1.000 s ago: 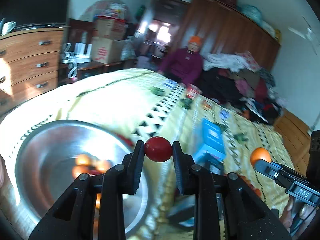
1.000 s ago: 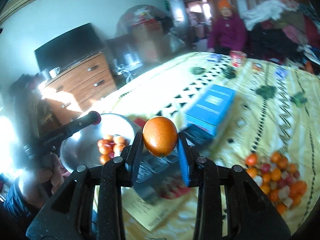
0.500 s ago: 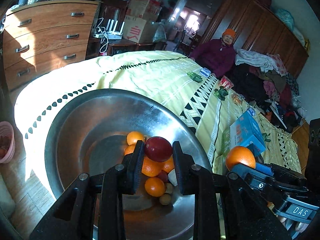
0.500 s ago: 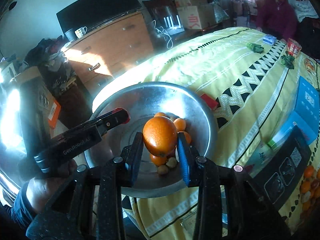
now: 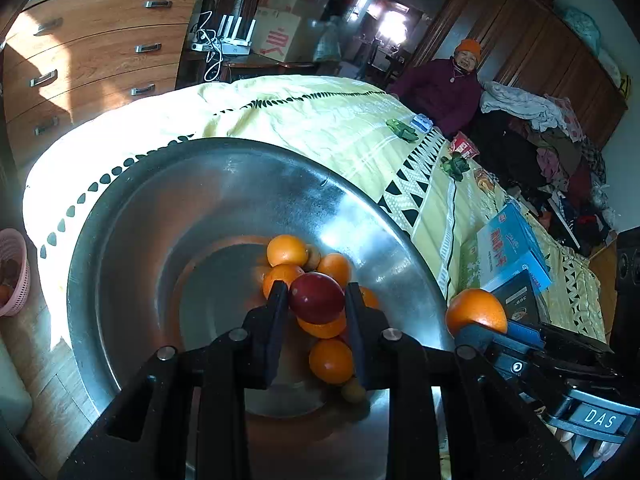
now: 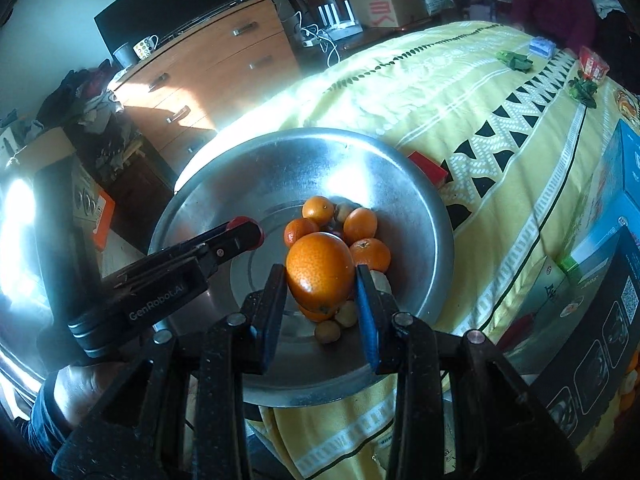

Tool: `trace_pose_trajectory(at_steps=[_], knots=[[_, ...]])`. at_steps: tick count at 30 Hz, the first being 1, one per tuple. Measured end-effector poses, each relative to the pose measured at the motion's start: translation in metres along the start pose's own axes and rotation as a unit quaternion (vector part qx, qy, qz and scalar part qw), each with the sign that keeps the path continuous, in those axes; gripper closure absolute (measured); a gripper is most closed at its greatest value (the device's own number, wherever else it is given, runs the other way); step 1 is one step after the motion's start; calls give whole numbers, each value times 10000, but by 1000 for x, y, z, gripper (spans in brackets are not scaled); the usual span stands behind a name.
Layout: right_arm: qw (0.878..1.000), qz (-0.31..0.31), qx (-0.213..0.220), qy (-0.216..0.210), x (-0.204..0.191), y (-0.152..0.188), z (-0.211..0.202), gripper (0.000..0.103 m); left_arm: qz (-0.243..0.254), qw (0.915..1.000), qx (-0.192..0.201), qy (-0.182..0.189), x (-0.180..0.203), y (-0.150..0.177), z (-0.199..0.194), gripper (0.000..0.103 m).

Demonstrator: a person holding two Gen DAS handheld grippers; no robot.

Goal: Organize fruits

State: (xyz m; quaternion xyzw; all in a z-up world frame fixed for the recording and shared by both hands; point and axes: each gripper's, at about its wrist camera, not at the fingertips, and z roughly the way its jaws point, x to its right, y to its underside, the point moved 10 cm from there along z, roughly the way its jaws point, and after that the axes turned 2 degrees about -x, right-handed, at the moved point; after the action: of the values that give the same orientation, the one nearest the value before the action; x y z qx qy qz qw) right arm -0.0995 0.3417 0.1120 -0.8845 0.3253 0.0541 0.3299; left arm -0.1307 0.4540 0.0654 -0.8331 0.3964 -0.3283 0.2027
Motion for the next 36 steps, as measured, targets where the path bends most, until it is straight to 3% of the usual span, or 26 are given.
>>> trace_pose_trajectory(at_steps=[2, 3, 5, 9, 14, 16, 22, 28, 31, 36], knots=[[10000, 36, -41, -16, 0, 1, 3, 68, -25, 10000, -27, -24, -2, 1, 1, 68], [10000, 55, -53, -20, 1, 0, 4, 68, -37, 10000, -18, -36, -2, 0, 1, 54], [9999, 102, -55, -29, 1, 0, 4, 68, -33, 10000, 29, -39, -1, 0, -1, 43], [10000, -2, 59, 66, -3, -1, -6, 60, -19, 10000, 63, -58, 0, -2, -5, 34], [9973, -287, 625, 264, -15, -2, -50, 55, -67, 9998, 204, -19, 4, -6, -18, 33], [9953, -335, 854, 315, -16, 5, -73, 47, -43, 9996, 281, 28, 10, -7, -26, 33], [9908, -60, 1206, 617, 15, 81, -135, 31, 144, 9982, 525, 253, 47, -7, -51, 32], [9825, 771, 886, 1444, 99, 183, -165, 30, 798, 9901, 560, 1010, 153, 10, -65, 32], [9731, 1325, 679, 1756, 139, 232, -176, 30, 1437, 9774, 474, 1473, 224, 36, -72, 32], [9533, 2122, 543, 2078, 187, 303, -202, 30, 2355, 9479, -25, 2146, 327, 105, -68, 32]])
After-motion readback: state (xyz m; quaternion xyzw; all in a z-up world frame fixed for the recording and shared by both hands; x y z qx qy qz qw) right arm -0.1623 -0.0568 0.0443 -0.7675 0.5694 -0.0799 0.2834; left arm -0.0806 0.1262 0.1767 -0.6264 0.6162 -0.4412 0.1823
